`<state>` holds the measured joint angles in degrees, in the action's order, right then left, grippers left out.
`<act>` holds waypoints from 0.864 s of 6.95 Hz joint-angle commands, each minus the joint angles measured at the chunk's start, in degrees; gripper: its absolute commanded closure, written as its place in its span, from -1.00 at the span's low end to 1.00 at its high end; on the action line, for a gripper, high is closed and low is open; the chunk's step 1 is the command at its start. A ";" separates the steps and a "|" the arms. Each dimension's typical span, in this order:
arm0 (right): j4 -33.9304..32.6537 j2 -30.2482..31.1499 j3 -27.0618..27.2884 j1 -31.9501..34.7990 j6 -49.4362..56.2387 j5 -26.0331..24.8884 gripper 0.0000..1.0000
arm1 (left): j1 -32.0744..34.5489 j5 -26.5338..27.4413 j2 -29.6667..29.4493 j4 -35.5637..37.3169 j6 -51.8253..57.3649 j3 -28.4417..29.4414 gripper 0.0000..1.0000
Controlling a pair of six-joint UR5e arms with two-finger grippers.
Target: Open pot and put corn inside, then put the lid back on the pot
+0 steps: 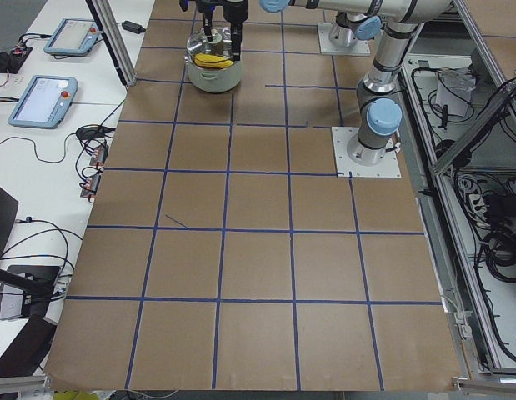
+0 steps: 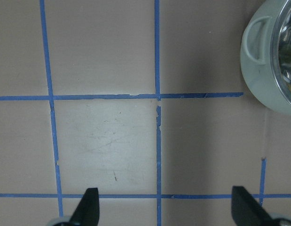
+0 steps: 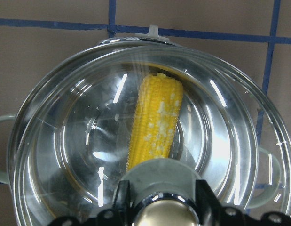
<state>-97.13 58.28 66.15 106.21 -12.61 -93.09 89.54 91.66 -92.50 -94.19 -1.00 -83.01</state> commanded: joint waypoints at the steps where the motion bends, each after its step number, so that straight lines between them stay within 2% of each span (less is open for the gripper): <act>1: -1.48 -0.53 -0.15 0.14 -0.57 0.01 0.85 | -3.14 -0.26 2.41 0.14 0.04 -2.23 -1.00; 6: -1.40 -0.71 0.03 0.84 -0.83 0.01 0.86 | -3.50 -0.08 1.27 -0.12 -0.05 -0.84 -1.00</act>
<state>-98.60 57.58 66.12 106.95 -13.44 -93.08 86.14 91.63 -91.21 -94.27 -1.18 -83.84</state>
